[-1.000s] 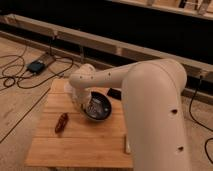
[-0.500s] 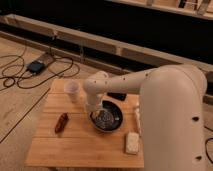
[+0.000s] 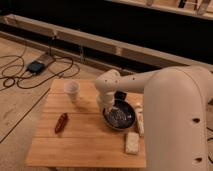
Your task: Drag the ceramic bowl in a circle
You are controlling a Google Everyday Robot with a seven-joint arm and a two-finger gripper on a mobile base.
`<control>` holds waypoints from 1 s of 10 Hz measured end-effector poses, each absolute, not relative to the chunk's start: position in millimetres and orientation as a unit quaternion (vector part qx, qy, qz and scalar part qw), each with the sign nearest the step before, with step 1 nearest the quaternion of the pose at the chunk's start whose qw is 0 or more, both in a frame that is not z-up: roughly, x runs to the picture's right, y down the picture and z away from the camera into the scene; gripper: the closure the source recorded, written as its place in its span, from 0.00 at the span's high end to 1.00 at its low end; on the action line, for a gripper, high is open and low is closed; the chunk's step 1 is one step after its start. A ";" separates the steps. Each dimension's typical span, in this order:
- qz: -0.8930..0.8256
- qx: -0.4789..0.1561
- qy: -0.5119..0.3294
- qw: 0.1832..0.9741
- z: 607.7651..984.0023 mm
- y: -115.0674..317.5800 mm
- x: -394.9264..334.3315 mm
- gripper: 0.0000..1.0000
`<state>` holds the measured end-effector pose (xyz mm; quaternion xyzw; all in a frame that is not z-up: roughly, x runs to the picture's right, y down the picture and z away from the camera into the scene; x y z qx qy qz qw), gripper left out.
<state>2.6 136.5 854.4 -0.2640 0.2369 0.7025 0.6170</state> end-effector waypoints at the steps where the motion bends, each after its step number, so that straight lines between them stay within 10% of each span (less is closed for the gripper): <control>1: 0.706 -0.250 0.232 0.621 863.8 121.5 6.7 0.17; 10: 0.652 -0.276 0.136 0.692 864.8 66.9 -94.7 0.17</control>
